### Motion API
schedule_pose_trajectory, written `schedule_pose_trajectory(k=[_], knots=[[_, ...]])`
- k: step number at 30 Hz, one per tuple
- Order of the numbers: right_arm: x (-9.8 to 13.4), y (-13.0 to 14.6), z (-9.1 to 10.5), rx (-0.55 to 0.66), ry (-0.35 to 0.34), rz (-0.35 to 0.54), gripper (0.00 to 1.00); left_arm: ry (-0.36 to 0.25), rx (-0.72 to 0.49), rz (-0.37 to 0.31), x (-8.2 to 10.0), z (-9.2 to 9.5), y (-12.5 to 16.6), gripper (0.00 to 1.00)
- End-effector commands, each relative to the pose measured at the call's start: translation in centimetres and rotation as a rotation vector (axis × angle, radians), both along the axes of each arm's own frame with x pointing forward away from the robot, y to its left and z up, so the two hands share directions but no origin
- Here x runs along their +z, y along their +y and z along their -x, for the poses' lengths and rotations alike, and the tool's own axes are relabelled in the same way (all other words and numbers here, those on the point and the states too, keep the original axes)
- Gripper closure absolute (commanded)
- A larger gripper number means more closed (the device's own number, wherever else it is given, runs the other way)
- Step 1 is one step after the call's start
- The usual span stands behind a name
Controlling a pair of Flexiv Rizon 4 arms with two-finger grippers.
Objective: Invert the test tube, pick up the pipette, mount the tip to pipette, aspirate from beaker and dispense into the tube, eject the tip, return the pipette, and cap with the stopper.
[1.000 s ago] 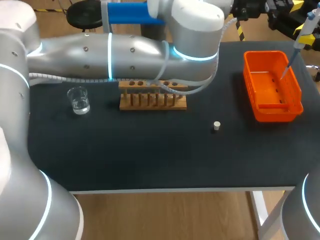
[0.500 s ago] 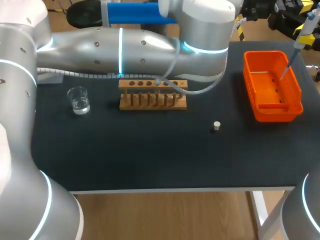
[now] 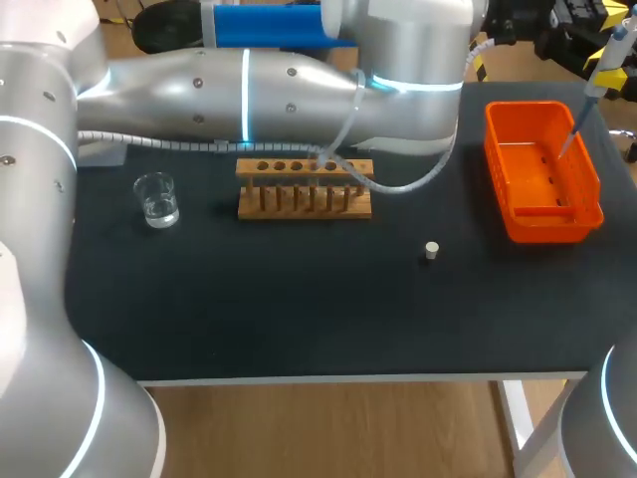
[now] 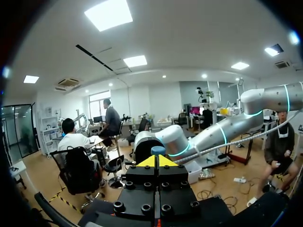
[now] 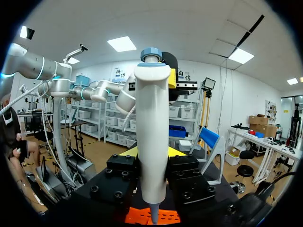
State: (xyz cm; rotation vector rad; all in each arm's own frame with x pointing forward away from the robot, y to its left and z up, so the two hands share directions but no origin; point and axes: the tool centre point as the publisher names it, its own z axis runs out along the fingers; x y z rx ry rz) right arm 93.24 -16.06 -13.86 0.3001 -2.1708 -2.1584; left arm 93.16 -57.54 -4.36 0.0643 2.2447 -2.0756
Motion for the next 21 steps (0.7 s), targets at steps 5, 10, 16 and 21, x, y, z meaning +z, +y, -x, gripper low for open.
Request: schedule_pose_trajectory(k=[5,10,16,21], knots=[[0.1,-0.1,-0.1,0.003,-0.001,0.003,1.00,0.002,0.000,0.072,-0.5,0.3,-0.4,1.00],[0.1,-0.1,-0.1,0.003,-0.001,0.003,1.00,0.010,-0.004,0.070,-0.7,0.7,-0.4,1.00],[0.1,-0.1,-0.1,0.003,-0.001,0.003,1.00,0.017,-0.011,0.061,-0.8,1.1,-0.4,1.00],[0.1,-0.1,-0.1,0.003,-0.001,0.003,1.00,0.025,-0.013,0.060,-1.2,1.1,-0.4,1.00]])
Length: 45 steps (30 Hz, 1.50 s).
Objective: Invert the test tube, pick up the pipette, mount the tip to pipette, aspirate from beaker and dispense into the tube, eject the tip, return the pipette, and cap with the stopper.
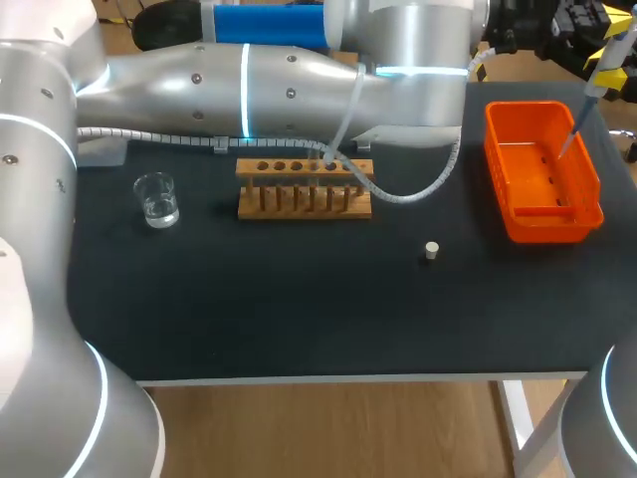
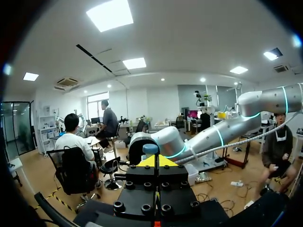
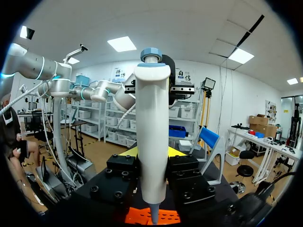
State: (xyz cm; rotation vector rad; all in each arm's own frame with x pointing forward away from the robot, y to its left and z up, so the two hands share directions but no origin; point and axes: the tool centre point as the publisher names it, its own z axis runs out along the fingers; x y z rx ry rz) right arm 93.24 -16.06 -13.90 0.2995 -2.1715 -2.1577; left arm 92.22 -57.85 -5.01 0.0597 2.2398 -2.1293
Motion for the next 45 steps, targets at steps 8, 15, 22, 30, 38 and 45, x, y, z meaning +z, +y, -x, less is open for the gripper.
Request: schedule_pose_trajectory(k=[8,15,22,30,38,45], knots=[[0.1,-0.1,-0.1,0.003,-0.001,0.002,1.00,0.013,0.004,0.031,-1.0,-0.3,-0.2,1.00],[0.1,-0.1,-0.1,0.003,-0.001,0.002,1.00,0.003,-0.003,0.027,-1.0,-0.2,-0.4,1.00],[0.1,-0.1,-0.1,0.003,-0.001,0.002,1.00,0.002,-0.003,0.022,-1.0,-0.2,-0.5,1.00],[0.1,-0.1,-0.1,0.003,-0.001,0.002,1.00,0.013,0.002,0.012,-1.6,-0.4,-0.5,1.00],[0.1,-0.1,-0.1,0.003,-0.001,0.002,1.00,0.030,0.004,-0.019,-2.5,-0.6,-0.7,1.00],[0.1,-0.1,-0.1,0.003,-0.001,0.002,1.00,0.040,0.012,-0.035,-3.4,-0.8,-0.6,1.00]])
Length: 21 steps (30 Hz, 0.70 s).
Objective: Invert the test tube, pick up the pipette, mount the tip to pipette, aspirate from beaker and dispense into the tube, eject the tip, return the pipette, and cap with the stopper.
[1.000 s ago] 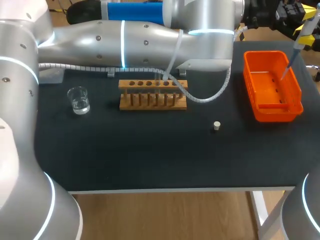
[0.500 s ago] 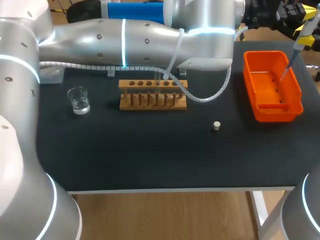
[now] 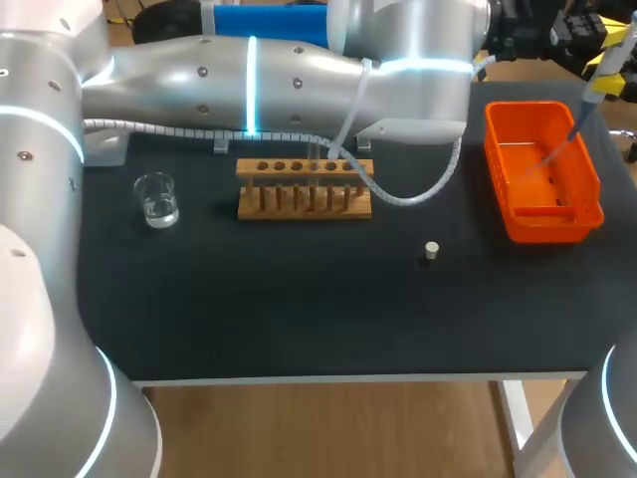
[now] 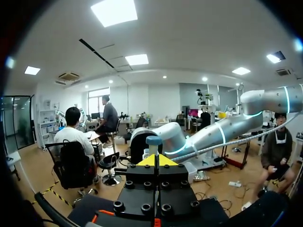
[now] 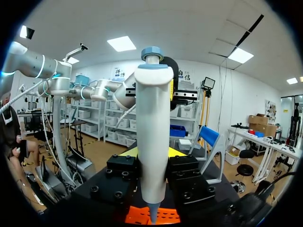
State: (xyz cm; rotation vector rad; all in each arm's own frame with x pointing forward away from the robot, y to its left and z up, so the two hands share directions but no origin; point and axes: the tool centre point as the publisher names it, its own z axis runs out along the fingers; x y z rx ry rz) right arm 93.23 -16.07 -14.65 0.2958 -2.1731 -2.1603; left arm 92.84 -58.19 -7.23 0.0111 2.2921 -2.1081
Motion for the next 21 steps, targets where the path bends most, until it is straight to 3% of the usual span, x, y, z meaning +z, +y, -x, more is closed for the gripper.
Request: schedule_pose_trajectory(k=[1,11,19,21], knots=[[0.8,-0.1,-0.1,0.007,-0.001,0.003,1.00,0.006,0.006,-0.002,-1.2,-0.1,-0.3,1.00],[0.8,-0.1,-0.1,0.007,-0.001,0.003,1.00,-0.017,0.023,0.026,-0.2,0.0,0.4,1.00],[0.8,-0.1,-0.1,0.007,-0.001,0.003,1.00,-0.076,0.036,0.030,3.4,0.0,1.3,1.00],[0.8,-0.1,-0.1,0.007,-0.001,0.003,1.00,-0.101,0.025,0.014,4.3,0.0,1.5,0.00]])
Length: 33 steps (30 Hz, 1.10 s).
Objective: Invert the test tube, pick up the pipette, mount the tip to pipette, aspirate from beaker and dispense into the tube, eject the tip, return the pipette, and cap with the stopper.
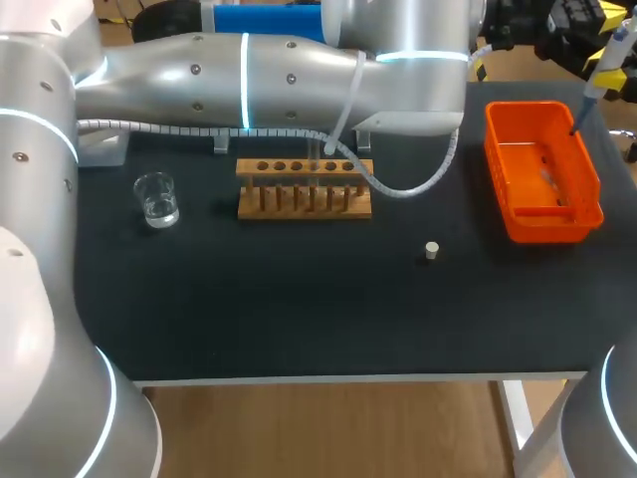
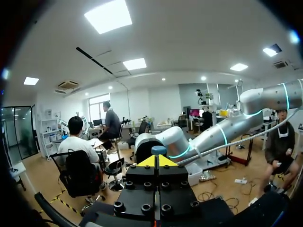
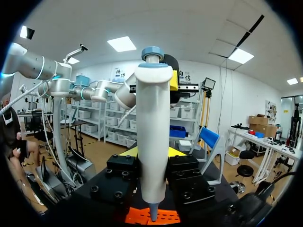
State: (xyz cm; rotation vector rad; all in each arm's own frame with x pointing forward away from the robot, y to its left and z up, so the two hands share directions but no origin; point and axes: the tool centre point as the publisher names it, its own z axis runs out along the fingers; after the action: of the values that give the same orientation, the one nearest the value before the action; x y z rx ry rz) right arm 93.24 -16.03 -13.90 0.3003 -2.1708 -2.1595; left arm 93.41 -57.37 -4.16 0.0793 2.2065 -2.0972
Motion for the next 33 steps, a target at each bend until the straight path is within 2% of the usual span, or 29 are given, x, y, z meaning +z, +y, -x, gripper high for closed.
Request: schedule_pose_trajectory(k=[1,5,9,11,18,20,21,22,33], knots=[[0.1,-0.1,-0.1,0.003,-0.001,0.003,1.00,-0.020,0.011,-0.027,1.6,0.5,0.8,0.00],[0.1,-0.1,-0.1,0.003,-0.001,0.003,1.00,-0.020,-0.003,-0.074,2.4,0.0,2.8,0.00],[0.1,-0.1,-0.1,0.003,-0.001,0.003,1.00,0.001,-0.102,-0.071,2.7,-0.4,5.0,0.00],[0.1,-0.1,-0.1,0.003,-0.001,0.003,1.00,0.013,-0.090,-0.079,2.6,-0.4,5.8,0.00],[0.1,-0.1,-0.1,0.003,-0.001,0.003,1.00,0.048,-0.213,-0.095,2.1,0.1,8.3,0.00],[0.1,-0.1,-0.1,0.003,-0.001,0.003,1.00,0.064,-0.196,-0.114,1.8,0.4,9.1,0.00],[0.1,-0.1,-0.1,0.003,-0.001,0.003,1.00,0.070,-0.227,-0.112,1.6,0.5,9.5,0.00],[0.1,-0.1,-0.1,0.003,-0.001,0.003,1.00,0.075,-0.211,-0.129,1.3,0.6,9.8,0.00],[0.1,-0.1,-0.1,0.003,-0.001,0.003,1.00,0.068,-0.129,-0.117,-1.2,3.0,15.4,0.00]])
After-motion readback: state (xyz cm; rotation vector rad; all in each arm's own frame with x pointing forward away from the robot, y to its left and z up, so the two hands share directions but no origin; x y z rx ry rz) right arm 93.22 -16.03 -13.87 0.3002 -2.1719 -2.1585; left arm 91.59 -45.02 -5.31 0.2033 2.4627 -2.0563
